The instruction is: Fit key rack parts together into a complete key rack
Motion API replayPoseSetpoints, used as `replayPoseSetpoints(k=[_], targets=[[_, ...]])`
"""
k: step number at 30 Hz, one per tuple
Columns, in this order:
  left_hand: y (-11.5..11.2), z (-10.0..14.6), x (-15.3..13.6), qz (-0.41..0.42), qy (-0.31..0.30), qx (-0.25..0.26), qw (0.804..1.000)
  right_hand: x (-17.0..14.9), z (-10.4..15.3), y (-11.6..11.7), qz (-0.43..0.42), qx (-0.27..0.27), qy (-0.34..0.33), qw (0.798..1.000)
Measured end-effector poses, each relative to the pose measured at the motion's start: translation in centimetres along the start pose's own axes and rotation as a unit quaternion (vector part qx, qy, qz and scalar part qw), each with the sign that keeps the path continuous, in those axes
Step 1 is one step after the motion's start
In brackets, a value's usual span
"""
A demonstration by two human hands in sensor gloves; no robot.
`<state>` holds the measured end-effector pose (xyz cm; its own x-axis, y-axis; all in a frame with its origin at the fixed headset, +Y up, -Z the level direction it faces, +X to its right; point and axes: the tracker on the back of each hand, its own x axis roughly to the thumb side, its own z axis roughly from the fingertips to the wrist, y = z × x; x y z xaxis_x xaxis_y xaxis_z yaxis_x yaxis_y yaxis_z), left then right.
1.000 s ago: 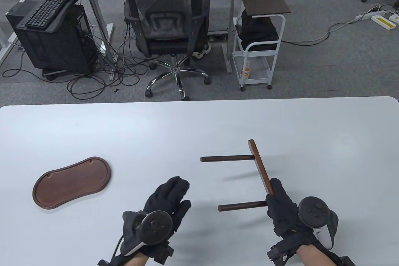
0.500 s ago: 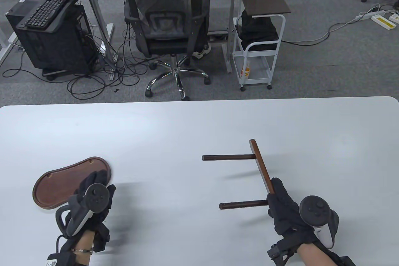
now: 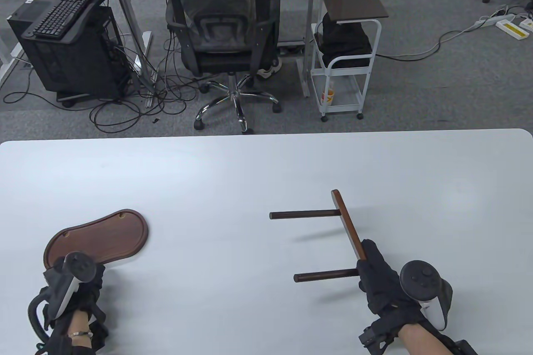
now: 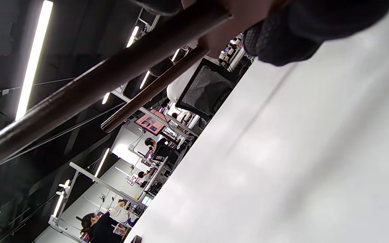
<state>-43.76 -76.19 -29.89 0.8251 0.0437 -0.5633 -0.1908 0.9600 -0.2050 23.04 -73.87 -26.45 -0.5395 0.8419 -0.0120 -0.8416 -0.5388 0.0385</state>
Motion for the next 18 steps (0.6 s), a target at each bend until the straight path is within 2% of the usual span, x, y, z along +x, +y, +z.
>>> replayPoseSetpoints(k=[3,7,18], targets=[[-0.3,-0.3,-1.2,0.031,0.013,-0.029,0.999,-0.2,0.0,0.0,-0.002,0.003,0.004,1.000],[-0.6,-0.4,-1.5,0.043,0.005,-0.046,0.998,-0.2,0.0,0.0,-0.005,0.007,0.008,1.000],[-0.4,0.1,-0.7,0.028,-0.024,-0.033,0.999,-0.2,0.0,0.0,-0.006,0.004,0.006,1.000]])
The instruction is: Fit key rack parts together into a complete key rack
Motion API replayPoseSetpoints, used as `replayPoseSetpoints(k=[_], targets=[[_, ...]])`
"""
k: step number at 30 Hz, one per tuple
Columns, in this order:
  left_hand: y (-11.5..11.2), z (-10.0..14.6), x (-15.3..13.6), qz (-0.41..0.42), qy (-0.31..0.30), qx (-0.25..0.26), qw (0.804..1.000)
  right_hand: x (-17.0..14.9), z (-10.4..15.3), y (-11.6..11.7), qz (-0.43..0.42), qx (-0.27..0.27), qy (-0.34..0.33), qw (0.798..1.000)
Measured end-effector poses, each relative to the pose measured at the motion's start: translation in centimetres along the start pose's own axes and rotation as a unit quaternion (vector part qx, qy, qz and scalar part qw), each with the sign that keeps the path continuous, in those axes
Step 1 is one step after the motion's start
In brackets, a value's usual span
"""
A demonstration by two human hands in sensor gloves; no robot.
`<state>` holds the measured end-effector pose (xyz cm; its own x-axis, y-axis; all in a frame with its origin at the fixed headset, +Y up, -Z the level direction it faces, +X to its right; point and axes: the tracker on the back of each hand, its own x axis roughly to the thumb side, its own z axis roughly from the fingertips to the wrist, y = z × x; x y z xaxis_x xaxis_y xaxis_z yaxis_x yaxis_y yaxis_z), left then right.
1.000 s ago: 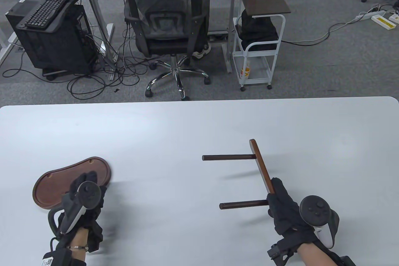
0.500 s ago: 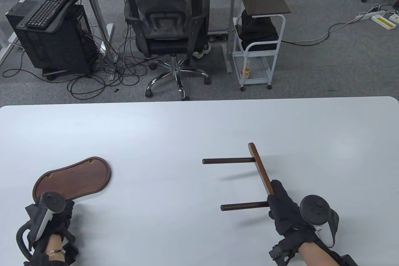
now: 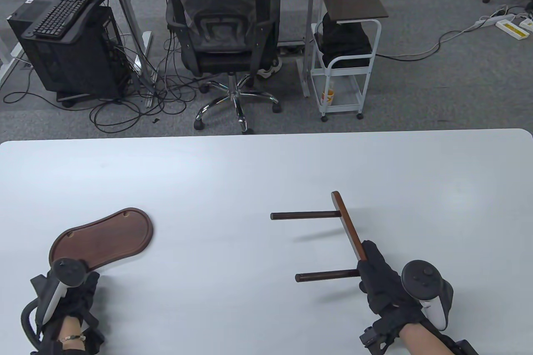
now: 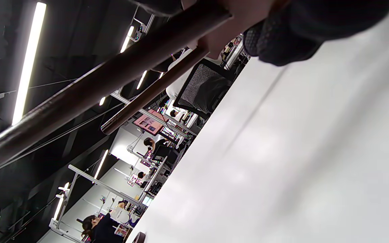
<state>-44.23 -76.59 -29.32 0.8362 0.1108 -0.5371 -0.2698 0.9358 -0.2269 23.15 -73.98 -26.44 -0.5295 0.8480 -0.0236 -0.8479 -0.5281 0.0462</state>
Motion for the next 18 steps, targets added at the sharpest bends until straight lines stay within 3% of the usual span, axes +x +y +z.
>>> replayPoseSetpoints(k=[18], targets=[[-1.6,2.0,6.8,-0.036,-0.149,-0.026,0.988,-0.1,0.0,0.0,-0.001,0.002,-0.002,1.000]])
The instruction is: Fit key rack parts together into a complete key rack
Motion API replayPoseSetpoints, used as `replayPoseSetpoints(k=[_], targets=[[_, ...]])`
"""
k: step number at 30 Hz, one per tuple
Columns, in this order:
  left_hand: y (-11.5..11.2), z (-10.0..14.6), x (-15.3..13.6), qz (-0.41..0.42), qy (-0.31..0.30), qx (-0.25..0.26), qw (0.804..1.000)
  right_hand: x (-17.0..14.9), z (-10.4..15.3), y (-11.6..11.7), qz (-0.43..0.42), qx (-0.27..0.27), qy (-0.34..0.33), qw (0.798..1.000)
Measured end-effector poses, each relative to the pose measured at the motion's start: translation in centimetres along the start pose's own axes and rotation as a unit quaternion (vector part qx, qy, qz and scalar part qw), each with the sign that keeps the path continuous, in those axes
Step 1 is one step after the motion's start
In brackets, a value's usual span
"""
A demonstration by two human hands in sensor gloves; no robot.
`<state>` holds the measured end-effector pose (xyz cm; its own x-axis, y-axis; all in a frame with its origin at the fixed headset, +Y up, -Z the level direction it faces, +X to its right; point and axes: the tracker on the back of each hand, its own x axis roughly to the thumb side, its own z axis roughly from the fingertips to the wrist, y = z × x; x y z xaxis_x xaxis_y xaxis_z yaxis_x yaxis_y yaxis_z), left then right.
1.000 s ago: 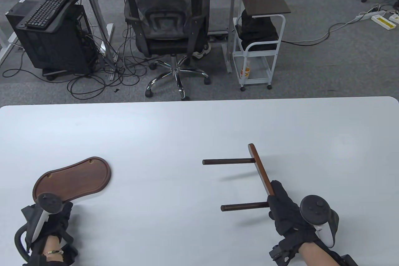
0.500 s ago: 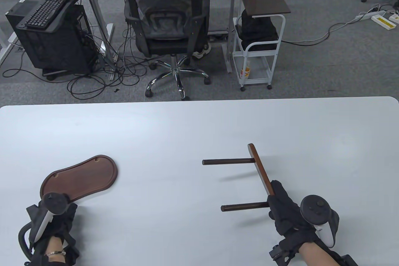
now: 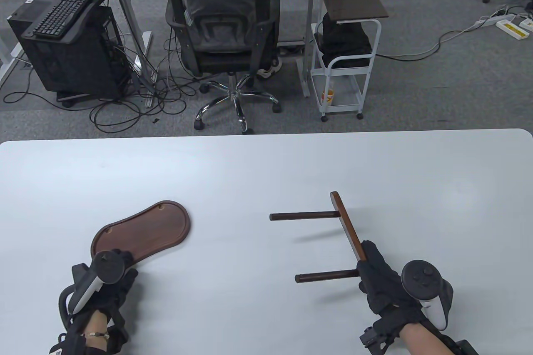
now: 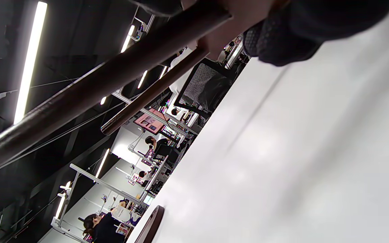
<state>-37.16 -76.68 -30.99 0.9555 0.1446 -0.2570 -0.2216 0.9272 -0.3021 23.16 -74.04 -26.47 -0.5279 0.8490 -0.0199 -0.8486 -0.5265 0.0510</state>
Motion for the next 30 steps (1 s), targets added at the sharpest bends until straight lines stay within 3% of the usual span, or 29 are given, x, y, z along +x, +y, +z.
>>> replayPoseSetpoints(k=[18,30], targets=[[-2.0,2.1,9.0,-0.046,-0.183,-0.048,0.981,-0.1,0.0,-0.1,-0.011,-0.001,0.011,1.000],[-2.9,3.5,11.7,-0.052,-0.245,-0.070,0.966,-0.2,-0.1,-0.2,-0.014,0.000,0.017,1.000]])
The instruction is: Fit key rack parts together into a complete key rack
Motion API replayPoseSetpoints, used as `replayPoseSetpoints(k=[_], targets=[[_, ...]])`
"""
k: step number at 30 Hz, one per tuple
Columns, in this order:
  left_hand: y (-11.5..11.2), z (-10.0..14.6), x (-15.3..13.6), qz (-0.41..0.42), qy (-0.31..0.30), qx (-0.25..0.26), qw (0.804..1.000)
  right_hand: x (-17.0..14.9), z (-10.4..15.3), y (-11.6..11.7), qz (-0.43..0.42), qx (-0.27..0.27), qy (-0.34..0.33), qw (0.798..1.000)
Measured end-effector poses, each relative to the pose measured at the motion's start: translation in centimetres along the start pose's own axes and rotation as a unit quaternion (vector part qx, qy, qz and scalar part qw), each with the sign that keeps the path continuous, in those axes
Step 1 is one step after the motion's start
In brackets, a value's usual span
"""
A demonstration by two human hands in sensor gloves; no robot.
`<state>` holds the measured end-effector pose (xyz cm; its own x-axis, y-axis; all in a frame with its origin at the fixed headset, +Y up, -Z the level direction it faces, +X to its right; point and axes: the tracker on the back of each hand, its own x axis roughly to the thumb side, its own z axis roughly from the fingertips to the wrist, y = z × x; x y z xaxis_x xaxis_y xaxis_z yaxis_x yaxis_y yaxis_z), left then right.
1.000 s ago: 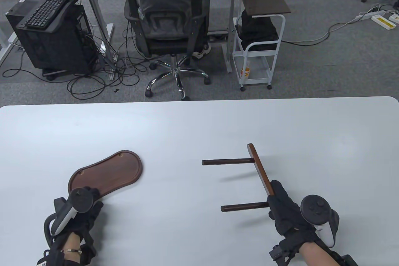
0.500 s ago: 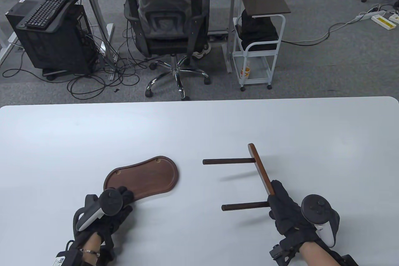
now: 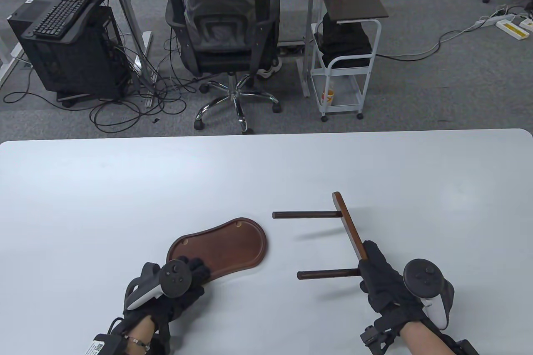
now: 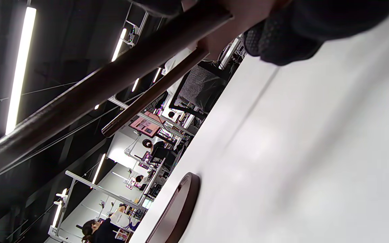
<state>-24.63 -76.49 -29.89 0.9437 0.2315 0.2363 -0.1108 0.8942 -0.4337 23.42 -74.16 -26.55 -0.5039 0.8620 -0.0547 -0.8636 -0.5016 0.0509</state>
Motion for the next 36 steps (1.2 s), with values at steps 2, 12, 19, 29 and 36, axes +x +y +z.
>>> replayPoseSetpoints(k=[2,12,19,29,36], targets=[[-0.1,0.0,0.3,-0.001,-0.008,-0.002,1.000,0.0,0.0,0.0,0.000,0.000,0.000,1.000],[-0.1,0.1,1.7,-0.005,-0.048,-0.017,0.999,0.0,0.0,0.0,0.000,0.000,0.000,1.000],[-0.4,0.3,2.9,-0.011,-0.078,-0.037,0.996,0.0,0.0,0.0,0.001,0.002,0.003,1.000],[-1.6,0.7,5.9,-0.016,-0.128,-0.067,0.989,-0.1,0.0,0.0,0.000,0.003,0.004,1.000],[-2.4,0.7,8.2,-0.026,-0.151,-0.071,0.986,-0.1,0.0,0.0,0.000,0.003,0.004,1.000]])
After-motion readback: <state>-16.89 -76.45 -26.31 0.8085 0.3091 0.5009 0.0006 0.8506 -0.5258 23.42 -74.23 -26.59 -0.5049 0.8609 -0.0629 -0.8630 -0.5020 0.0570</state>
